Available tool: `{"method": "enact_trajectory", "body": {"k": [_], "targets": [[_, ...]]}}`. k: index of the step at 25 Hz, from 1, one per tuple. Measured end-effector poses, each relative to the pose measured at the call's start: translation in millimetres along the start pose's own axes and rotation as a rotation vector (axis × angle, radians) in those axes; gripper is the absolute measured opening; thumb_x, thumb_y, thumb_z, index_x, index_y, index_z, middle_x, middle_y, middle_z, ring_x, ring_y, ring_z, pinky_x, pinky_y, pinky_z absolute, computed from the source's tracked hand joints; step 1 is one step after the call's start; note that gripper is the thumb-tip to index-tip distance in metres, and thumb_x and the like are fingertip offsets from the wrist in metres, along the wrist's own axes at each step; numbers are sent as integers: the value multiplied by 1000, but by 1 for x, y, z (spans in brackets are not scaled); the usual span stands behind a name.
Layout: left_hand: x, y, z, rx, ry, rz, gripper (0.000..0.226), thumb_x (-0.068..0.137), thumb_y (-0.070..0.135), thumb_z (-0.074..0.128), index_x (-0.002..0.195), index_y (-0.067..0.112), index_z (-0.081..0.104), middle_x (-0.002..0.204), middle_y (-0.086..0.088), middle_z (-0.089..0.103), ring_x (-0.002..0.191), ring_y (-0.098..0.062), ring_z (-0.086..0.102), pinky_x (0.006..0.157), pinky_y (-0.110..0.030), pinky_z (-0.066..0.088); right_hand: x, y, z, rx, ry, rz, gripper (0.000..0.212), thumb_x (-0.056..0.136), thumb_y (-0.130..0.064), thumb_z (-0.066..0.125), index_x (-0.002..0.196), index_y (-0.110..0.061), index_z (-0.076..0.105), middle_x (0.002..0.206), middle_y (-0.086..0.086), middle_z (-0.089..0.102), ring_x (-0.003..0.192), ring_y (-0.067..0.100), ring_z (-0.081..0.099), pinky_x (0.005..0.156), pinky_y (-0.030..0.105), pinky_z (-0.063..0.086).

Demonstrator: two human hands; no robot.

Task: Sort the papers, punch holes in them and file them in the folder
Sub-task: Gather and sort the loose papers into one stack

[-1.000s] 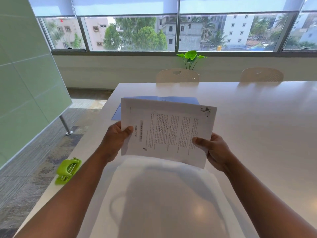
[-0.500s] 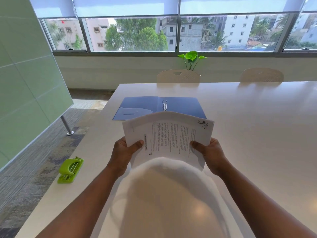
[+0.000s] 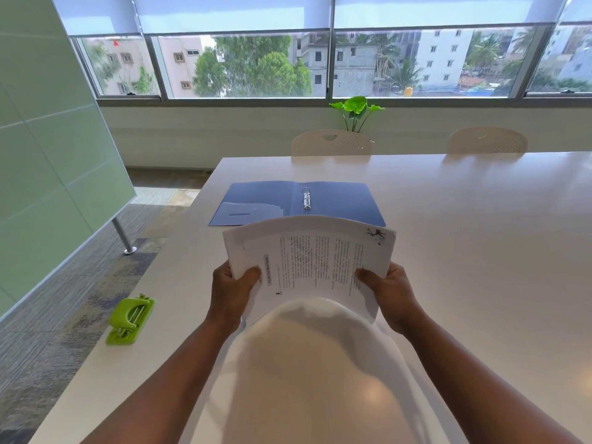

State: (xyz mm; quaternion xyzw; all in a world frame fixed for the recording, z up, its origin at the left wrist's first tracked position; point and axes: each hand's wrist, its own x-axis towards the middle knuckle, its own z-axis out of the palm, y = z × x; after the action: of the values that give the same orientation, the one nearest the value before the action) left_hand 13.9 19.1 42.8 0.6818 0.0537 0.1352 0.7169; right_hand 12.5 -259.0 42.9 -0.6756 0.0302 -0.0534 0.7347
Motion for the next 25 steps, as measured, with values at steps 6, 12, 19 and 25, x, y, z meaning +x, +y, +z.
{"method": "enact_trajectory", "body": {"k": [6,12,19,25], "targets": [[1,-1,1,106,107,53,25,95,-1,59,106,21,62,99,8,70,87,-14,66,59,-15,53,2,5,-2,3,-4,10,38,92,16,53,97,-15,75,97,7,78,92,34,71,85,50,58],[5,-1,2,129,72,27,37,92,-9,43,116,17,54,101,-2,67,91,-22,65,58,-19,54,1,0,-1,-14,-40,-16,41,92,15,51,97,-18,75,99,8,77,96,38,70,82,52,59],[4,-4,-4,79,67,9,34,92,-8,50,117,15,50,104,-5,67,96,-27,65,65,-28,55,0,3,-2,-58,-55,0,32,93,10,59,101,-18,73,104,8,76,99,35,71,90,54,59],[4,-3,-7,39,44,22,37,73,12,50,108,24,56,102,-7,68,91,-24,65,66,-31,57,-2,8,0,-9,-84,-2,24,89,0,72,107,-17,75,108,7,78,103,34,73,90,50,60]]}}
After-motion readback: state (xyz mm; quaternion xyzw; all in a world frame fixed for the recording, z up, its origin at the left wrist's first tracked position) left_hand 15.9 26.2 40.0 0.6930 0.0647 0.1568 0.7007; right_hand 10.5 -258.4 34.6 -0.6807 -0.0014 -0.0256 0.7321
